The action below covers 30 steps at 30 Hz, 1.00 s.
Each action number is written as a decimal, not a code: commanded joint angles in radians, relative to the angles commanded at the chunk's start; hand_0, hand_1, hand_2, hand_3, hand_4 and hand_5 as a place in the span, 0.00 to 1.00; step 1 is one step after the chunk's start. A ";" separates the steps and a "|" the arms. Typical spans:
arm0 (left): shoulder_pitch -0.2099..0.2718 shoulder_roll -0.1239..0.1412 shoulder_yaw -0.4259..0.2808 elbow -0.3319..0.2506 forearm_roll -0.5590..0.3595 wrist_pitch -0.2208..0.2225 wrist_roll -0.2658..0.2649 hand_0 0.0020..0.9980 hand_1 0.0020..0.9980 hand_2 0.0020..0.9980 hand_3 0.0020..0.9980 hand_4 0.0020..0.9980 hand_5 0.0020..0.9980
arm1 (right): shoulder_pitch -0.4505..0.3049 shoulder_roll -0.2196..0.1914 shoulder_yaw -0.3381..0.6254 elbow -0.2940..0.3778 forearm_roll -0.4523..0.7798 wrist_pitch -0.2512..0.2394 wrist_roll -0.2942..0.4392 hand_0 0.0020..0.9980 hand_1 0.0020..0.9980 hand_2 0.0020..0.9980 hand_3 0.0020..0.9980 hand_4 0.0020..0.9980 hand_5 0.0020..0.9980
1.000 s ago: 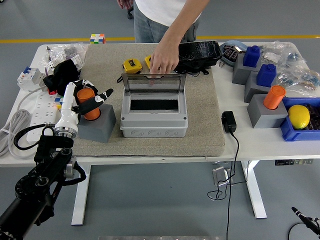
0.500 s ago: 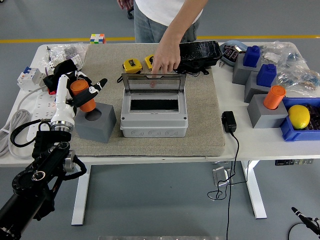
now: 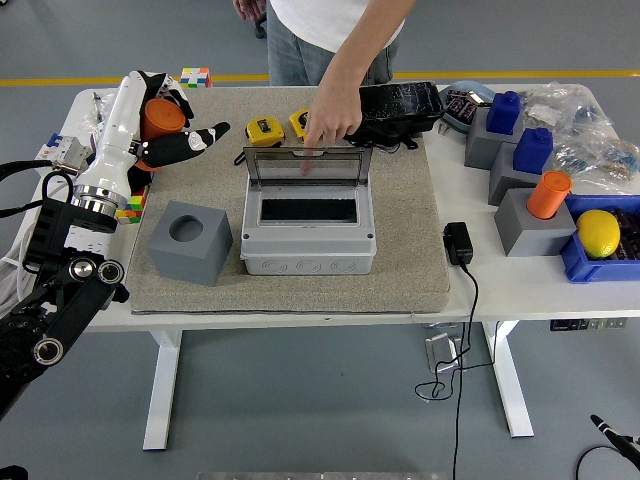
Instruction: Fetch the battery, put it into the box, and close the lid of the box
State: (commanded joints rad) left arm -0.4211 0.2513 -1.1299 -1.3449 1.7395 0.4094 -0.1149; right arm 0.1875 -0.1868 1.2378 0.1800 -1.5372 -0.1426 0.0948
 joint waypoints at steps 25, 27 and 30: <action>-0.005 0.055 0.405 -0.135 0.529 -0.054 0.156 0.01 0.00 0.04 0.03 0.73 0.15 | -0.004 -0.008 0.048 0.000 -0.036 -0.002 -0.008 0.92 0.89 0.83 0.92 1.00 1.00; -0.011 0.036 0.414 -0.112 0.529 -0.056 0.152 0.01 0.00 0.04 0.03 0.73 0.15 | -0.004 -0.008 0.054 0.000 -0.042 -0.002 -0.010 0.92 0.89 0.83 0.92 1.00 1.00; -0.018 0.016 0.417 -0.091 0.529 -0.057 0.156 0.01 0.00 0.04 0.03 0.73 0.15 | -0.003 -0.006 0.047 0.000 -0.038 -0.002 -0.011 0.92 0.89 0.83 0.92 1.00 1.00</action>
State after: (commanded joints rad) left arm -0.4388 0.2669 -0.7128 -1.4356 2.2689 0.3527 0.0413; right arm 0.1841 -0.1931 1.2844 0.1800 -1.5754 -0.1451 0.0842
